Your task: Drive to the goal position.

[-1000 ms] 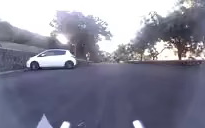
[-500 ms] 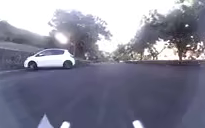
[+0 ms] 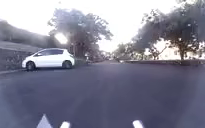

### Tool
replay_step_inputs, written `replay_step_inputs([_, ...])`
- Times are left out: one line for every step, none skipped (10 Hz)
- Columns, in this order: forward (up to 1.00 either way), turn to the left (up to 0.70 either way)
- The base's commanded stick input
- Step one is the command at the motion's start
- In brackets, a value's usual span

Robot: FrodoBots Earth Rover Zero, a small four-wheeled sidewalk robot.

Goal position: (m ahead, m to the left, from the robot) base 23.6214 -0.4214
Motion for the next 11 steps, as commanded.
replay_step_inputs([0.50, 0.00])
replay_step_inputs([0.50, 0.00])
replay_step_inputs([0.50, 0.00])
replay_step_inputs([0.50, 0.00])
replay_step_inputs([0.50, 0.00])
replay_step_inputs([0.50, 0.00])
replay_step_inputs([0.50, 0.00])
replay_step_inputs([0.50, 0.00])
replay_step_inputs([0.50, 0.00])
replay_step_inputs([0.50, 0.00])
replay_step_inputs([0.50, 0.00])
